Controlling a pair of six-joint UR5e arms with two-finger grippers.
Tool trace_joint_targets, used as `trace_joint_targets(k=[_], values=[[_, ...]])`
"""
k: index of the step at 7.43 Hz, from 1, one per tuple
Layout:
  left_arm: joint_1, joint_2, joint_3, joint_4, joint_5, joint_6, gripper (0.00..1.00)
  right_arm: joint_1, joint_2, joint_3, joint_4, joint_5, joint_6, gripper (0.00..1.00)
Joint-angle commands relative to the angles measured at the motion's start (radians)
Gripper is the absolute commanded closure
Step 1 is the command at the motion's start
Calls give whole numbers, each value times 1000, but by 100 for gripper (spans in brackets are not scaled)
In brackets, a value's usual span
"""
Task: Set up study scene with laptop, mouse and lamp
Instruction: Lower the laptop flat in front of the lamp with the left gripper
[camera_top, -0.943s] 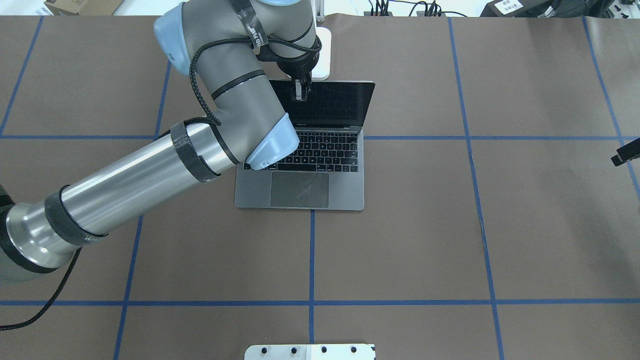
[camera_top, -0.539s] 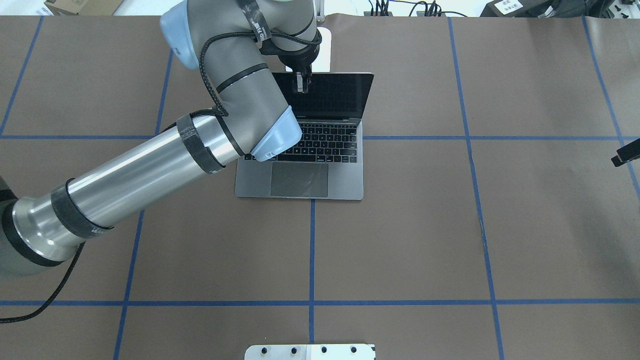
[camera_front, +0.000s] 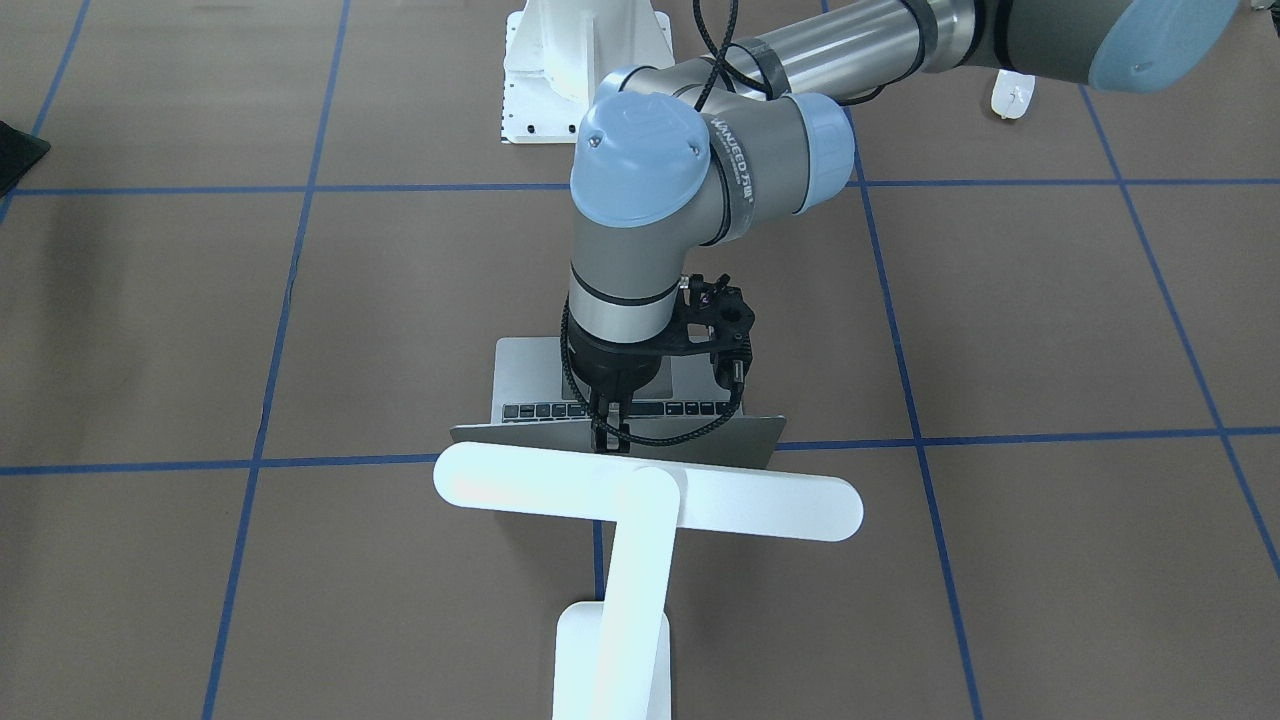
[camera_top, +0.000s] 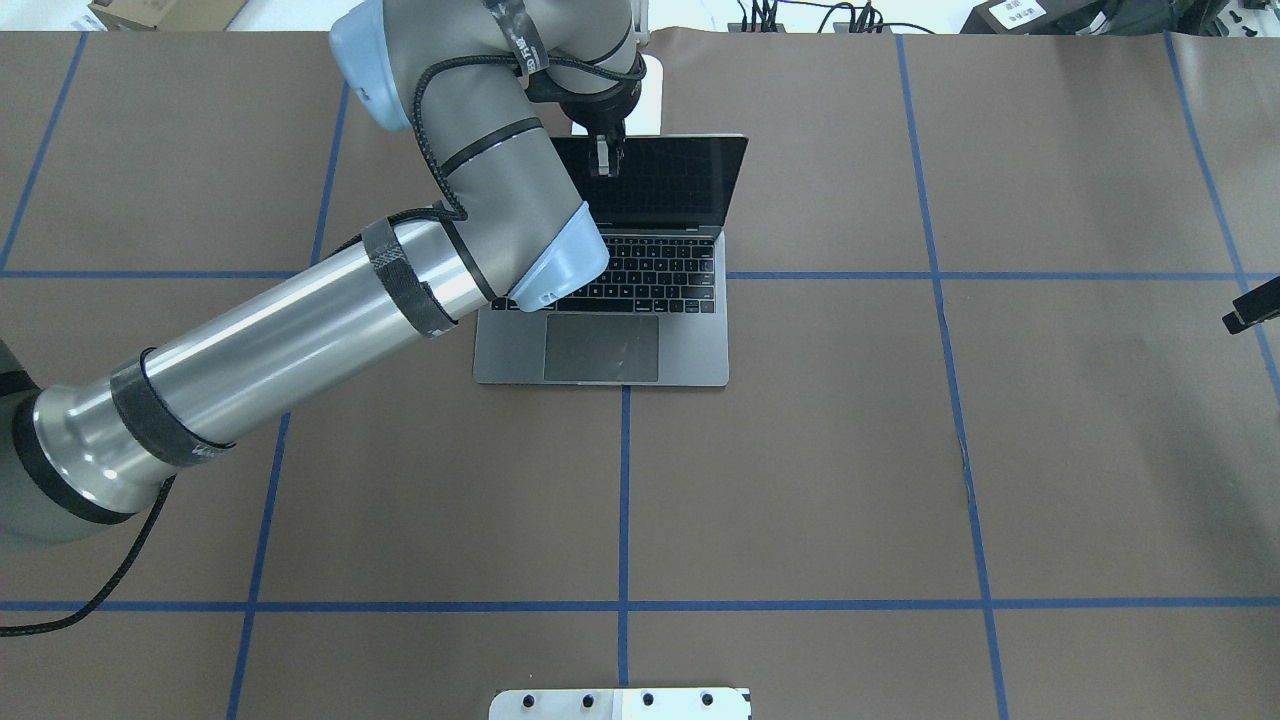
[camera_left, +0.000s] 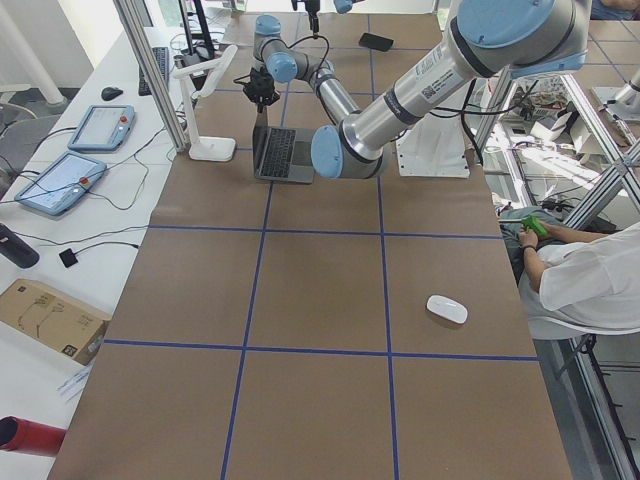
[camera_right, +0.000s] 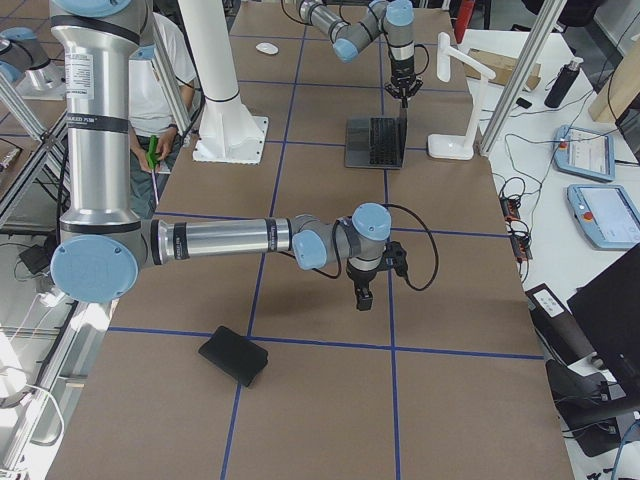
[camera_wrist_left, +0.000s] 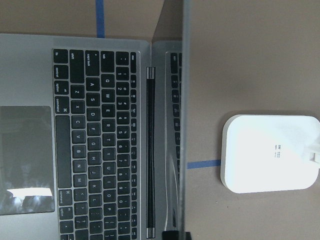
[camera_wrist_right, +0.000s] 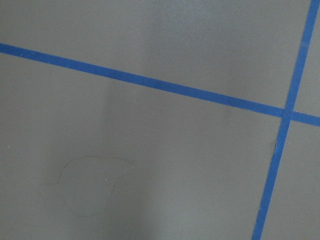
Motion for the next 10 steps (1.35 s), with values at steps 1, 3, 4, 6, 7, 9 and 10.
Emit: trace_joint_targets(k=[1, 3, 4, 6, 7, 9, 10], values=[[-2, -2, 7, 0, 0, -3, 100, 1, 0, -1, 0, 0, 0, 0], [-2, -2, 7, 0, 0, -3, 100, -1, 0, -6, 0, 0, 0, 0], [-3, 0, 6, 0, 0, -3, 85, -1, 3, -7, 0, 0, 0, 0], [-7, 1, 6, 0, 0, 4, 37, -1, 5, -9, 0, 0, 0, 0], [-11, 3, 1, -2, 0, 13, 22, -1, 10, -9, 0, 0, 0, 0], [-33, 51, -75, 3, -9, 16, 18, -1, 16, -12, 0, 0, 2, 0], [-51, 129, -185, 12, -14, 16, 18, -1, 19, -10, 0, 1, 2, 0]])
